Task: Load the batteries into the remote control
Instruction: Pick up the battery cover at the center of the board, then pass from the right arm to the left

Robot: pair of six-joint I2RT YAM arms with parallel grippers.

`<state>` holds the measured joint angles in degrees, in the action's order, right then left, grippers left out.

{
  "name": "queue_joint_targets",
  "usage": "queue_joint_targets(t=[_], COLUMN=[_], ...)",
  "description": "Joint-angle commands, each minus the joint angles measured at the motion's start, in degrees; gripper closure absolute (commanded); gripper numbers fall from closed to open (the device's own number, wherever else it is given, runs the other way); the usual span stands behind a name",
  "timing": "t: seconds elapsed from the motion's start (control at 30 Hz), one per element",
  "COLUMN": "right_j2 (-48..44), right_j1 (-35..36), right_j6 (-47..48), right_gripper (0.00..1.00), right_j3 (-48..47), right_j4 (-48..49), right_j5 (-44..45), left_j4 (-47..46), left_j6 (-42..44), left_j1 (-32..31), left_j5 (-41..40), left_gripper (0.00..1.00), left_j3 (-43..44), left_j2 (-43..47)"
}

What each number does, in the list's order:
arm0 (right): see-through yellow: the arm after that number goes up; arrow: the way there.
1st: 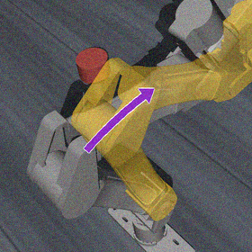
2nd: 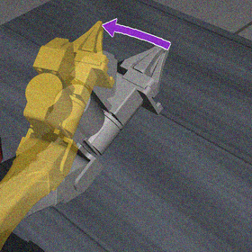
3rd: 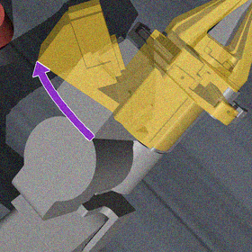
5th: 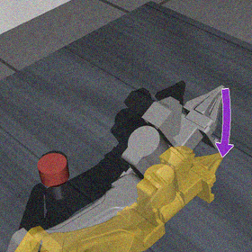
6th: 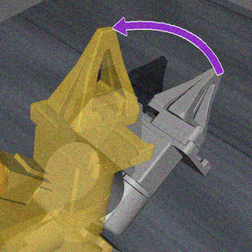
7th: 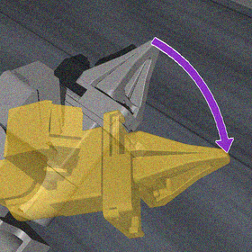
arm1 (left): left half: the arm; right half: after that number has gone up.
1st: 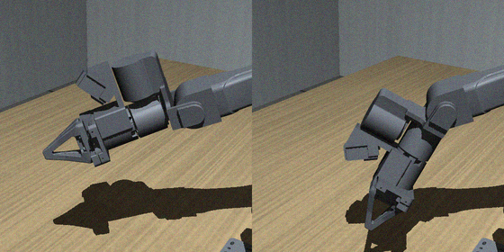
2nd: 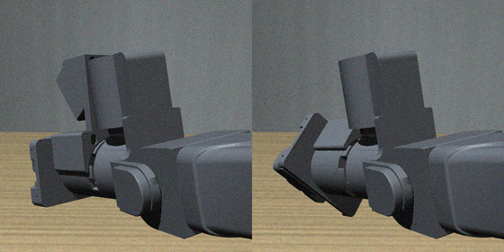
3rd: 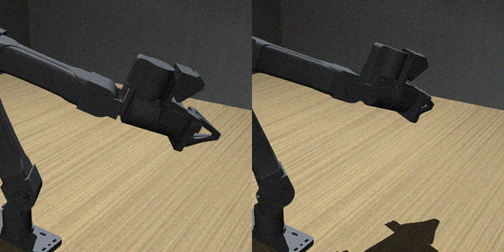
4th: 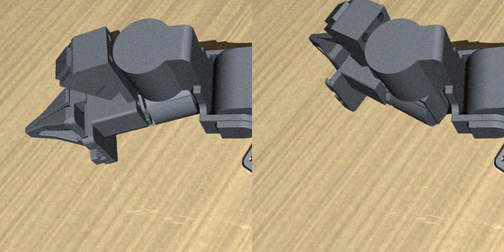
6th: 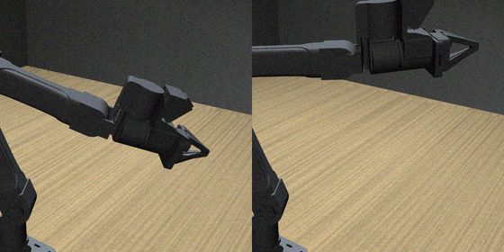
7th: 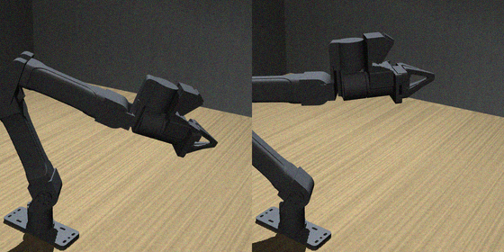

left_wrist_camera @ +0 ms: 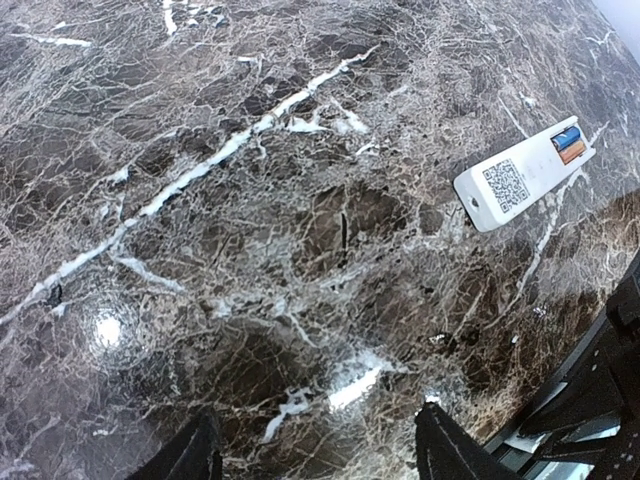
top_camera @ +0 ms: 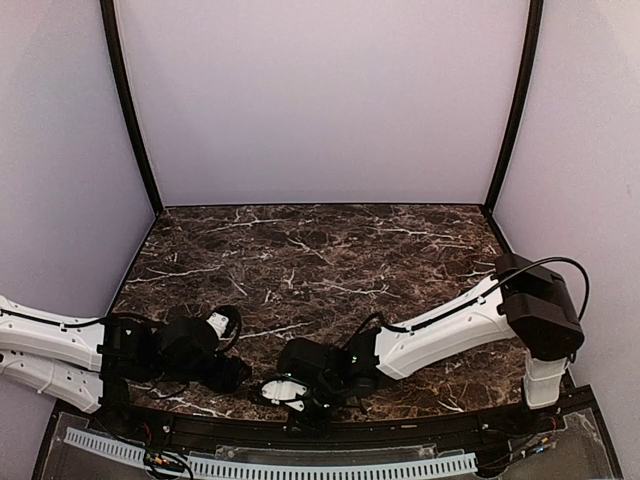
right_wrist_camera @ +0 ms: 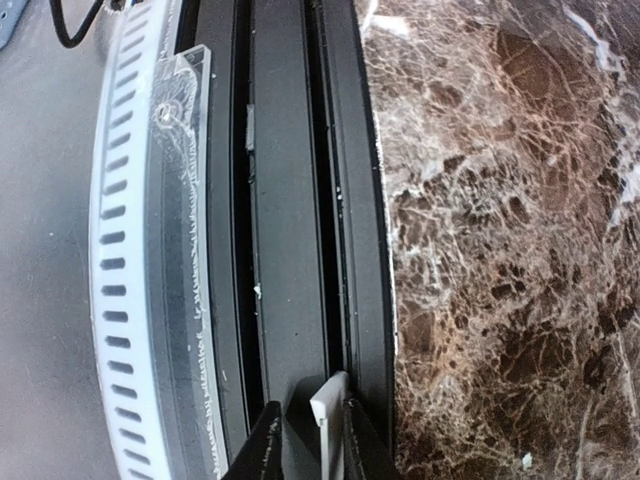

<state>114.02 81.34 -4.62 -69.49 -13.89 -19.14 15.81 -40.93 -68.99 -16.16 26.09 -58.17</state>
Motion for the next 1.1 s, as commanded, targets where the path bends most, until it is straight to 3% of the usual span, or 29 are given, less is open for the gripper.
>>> queue_joint_targets(t=[0.0,0.23,0.67,1.07], right_j2=[1.5,1.6,-7.2,-20.8], right_j1=[0.2,0.2,-0.8,-6.5], right_j6=[0.1,-0.7,-4.2,-8.8], right_gripper=[0.84,1.0,1.0,1.0], right_j3=[-0.1,-0.5,-0.6,3.3], right_j4=[-1.4,-1.5,-2.3,5.9], right_j5=[-3.0,-1.8,2.6,8.7], left_j4=[2.5,2.2,4.0,0.9], left_j6=[-0.2,0.1,3.0,12.3], left_j1=[0.3,0.3,0.3,0.2], left_j5=[-1.0,-0.8,-5.0,-3.8], left_gripper=[0.35,0.35,0.36,0.39], left_j3=[-1.0,-1.0,0.0,3.4], left_j2=[0.7,0.4,9.3,14.2])
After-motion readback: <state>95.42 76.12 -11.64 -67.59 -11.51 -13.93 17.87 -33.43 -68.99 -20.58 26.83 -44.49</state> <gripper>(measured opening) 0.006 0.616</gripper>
